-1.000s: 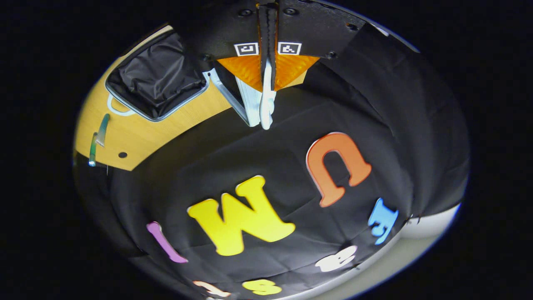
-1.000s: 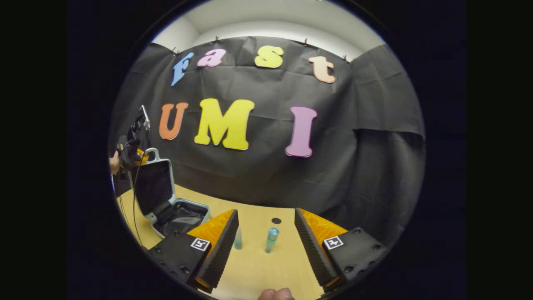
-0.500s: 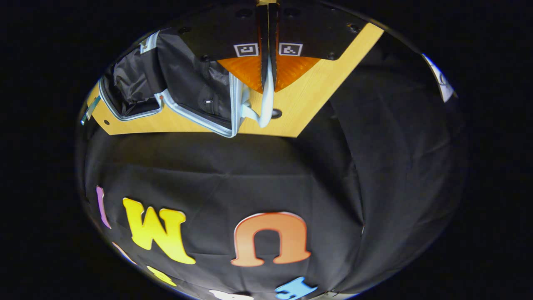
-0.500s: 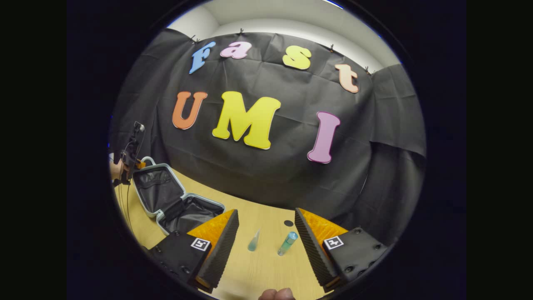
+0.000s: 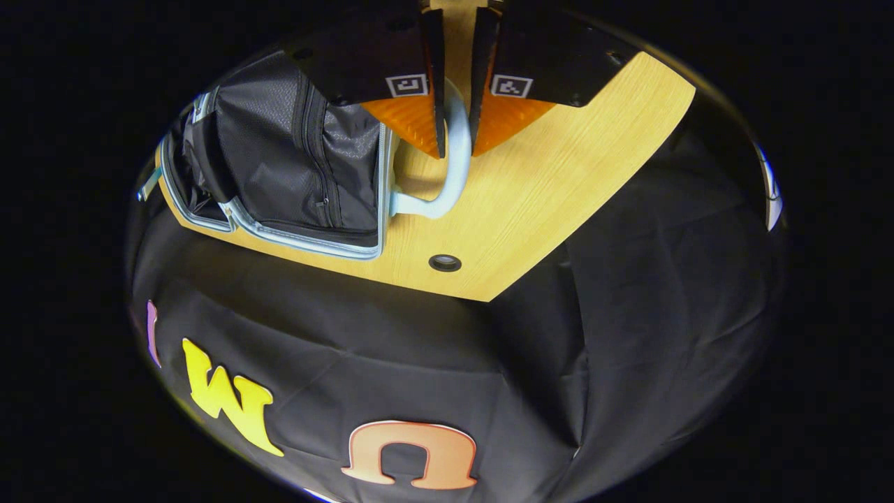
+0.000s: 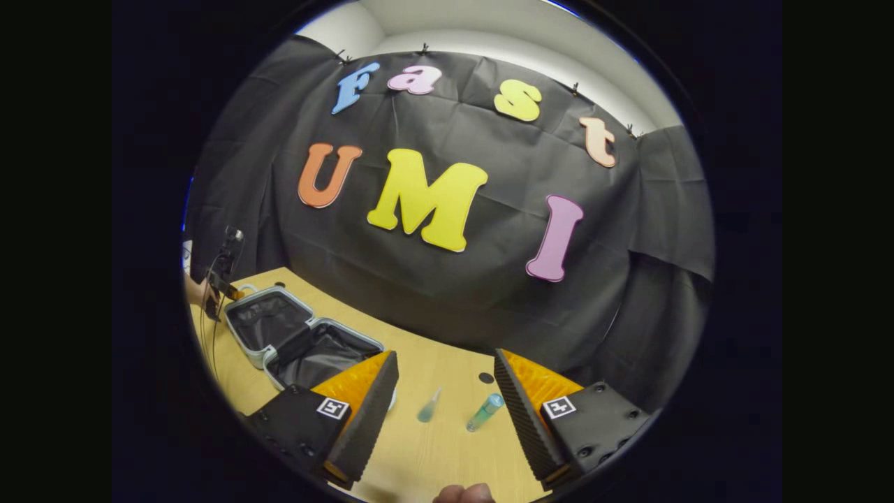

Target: First open the suitcase, pack the skin care products into it, and then close the suitcase.

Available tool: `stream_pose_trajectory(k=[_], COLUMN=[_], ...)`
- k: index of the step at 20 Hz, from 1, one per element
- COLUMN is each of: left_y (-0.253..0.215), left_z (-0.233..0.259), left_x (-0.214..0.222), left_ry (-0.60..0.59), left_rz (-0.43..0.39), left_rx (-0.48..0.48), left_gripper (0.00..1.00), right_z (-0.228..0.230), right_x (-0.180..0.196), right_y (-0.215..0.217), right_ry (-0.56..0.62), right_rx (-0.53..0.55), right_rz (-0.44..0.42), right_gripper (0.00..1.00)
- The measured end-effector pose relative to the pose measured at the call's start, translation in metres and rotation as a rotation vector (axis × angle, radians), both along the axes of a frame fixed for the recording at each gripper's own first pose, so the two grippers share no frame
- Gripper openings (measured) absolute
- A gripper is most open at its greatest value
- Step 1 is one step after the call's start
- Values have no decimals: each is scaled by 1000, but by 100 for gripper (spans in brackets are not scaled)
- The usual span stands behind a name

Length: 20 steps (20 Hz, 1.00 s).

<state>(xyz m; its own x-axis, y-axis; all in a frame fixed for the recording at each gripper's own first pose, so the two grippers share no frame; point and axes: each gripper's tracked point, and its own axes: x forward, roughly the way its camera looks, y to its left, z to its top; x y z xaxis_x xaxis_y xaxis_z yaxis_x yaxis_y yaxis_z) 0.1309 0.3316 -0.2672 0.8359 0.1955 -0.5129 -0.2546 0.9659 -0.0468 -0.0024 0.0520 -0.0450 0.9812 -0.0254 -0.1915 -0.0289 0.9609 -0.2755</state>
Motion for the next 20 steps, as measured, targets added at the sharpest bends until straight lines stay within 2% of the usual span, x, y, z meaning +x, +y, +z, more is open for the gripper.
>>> stream_pose_trajectory(k=[1, 2, 3, 4, 5, 6, 8, 11, 13, 16, 20], left_y=[6, 10, 15, 14, 10, 3, -17, -76, -131, -220, -335], left_z=[0, -1, 1, 10, 19, 38, 89, 172, 212, 241, 252], left_x=[-1, -2, -6, -11, -13, -17, -26, -35, -45, -64, -95], left_ry=[-4, 1, 2, -3, -24, -59, -153, -326, -380, -425, -470], left_rz=[12, 22, 39, 45, 46, 39, 33, -19, -47, -98, -139], left_rx=[8, 18, 32, 33, 31, 42, 106, 187, 204, 219, 198], left_gripper=[22, 42, 33, 54, 46, 71, 87, 93, 95, 95, 95], right_z=[1, 1, 1, -1, -2, -5, -9, -9, -11, -19, -30], right_x=[1, 1, 1, 0, 0, -2, -1, 0, 0, 1, -3], right_y=[-2, -4, -6, -9, -13, -16, -23, -38, -53, -83, -131], right_ry=[2, 1, 0, 0, 3, 6, 12, -2, -8, -7, -4], right_rx=[1, 4, 8, 14, 21, 35, 61, 104, 132, 179, 220], right_rz=[0, 1, 2, 3, 4, 6, 11, 16, 10, -10, -51], right_gripper=[83, 82, 82, 82, 82, 82, 82, 82, 83, 82, 82])
